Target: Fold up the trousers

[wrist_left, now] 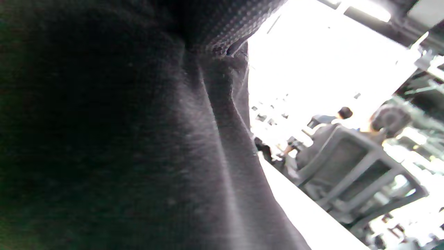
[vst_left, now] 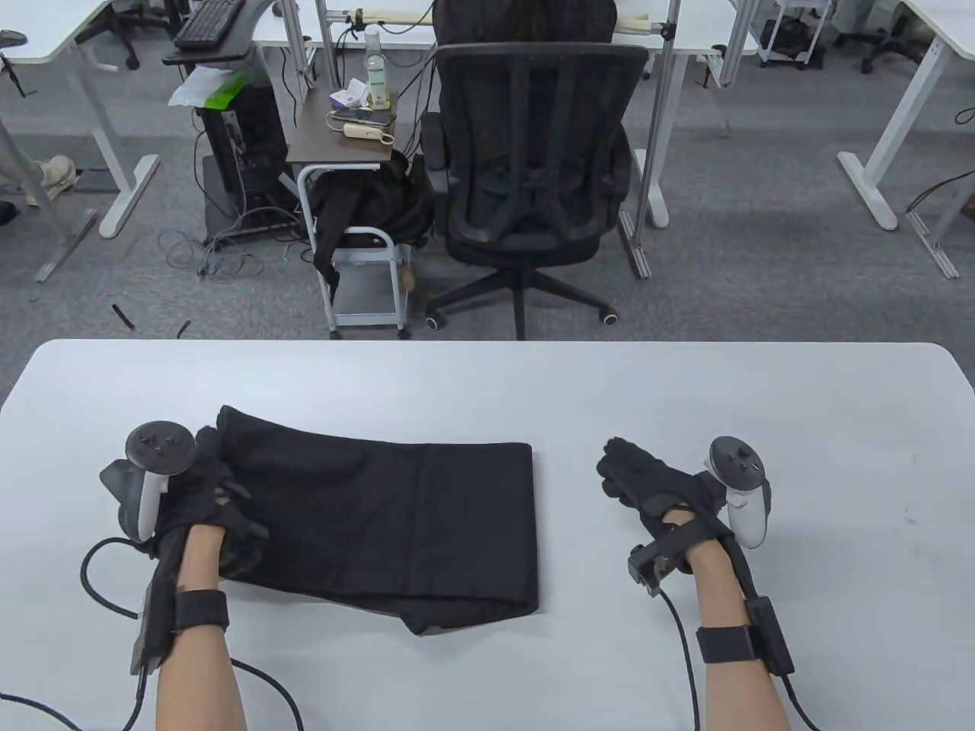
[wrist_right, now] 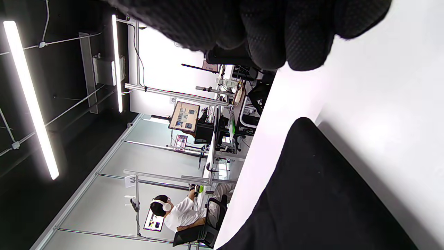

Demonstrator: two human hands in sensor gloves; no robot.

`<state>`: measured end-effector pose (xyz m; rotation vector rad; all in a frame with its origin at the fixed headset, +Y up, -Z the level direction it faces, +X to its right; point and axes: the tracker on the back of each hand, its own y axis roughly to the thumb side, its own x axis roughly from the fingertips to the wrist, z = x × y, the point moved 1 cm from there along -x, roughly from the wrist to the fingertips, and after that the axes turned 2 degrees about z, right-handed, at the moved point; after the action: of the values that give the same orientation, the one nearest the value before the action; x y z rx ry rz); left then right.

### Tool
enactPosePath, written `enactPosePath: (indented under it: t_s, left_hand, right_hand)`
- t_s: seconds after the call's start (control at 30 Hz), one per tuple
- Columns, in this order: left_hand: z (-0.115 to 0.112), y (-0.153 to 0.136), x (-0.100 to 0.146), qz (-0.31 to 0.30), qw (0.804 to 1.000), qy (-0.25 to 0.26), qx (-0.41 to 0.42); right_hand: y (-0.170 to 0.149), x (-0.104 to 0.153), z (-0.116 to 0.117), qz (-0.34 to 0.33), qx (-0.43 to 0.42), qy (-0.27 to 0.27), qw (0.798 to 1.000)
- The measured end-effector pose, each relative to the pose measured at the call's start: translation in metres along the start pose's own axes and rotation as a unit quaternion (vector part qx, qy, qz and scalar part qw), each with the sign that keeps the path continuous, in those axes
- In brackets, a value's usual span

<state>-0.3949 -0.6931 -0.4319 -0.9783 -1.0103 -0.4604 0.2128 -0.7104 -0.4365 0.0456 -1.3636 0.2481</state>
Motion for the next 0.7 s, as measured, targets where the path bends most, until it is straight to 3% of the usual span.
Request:
enactPosePath:
  t_s: [0.2, 0.37, 0.47, 0.7]
  left_hand:
    - [-0.009, -0.003, -0.003, 0.008, 0.998, 0.015, -0.067]
    - [-0.018, 0.016, 0.002, -0.018, 0.999, 0.002, -0.036]
    - [-0.032, 0.038, 0.008, -0.051, 0.999, -0.013, -0.014]
    - [-0.092, 0.100, 0.043, -0.139, 0.987, -0.082, 0.021]
  right_hand:
    - [-0.003, -0.005, 0.003, 0.009, 0.011, 0.007, 1.000]
    - [-0.006, -0.009, 0.006, 0.014, 0.020, 0.011, 1.000]
    - [-0.008, -0.012, 0.008, 0.019, 0.029, 0.013, 0.999]
    - [-0.013, -0.015, 0.011, 0.024, 0.042, -0.001, 0.999]
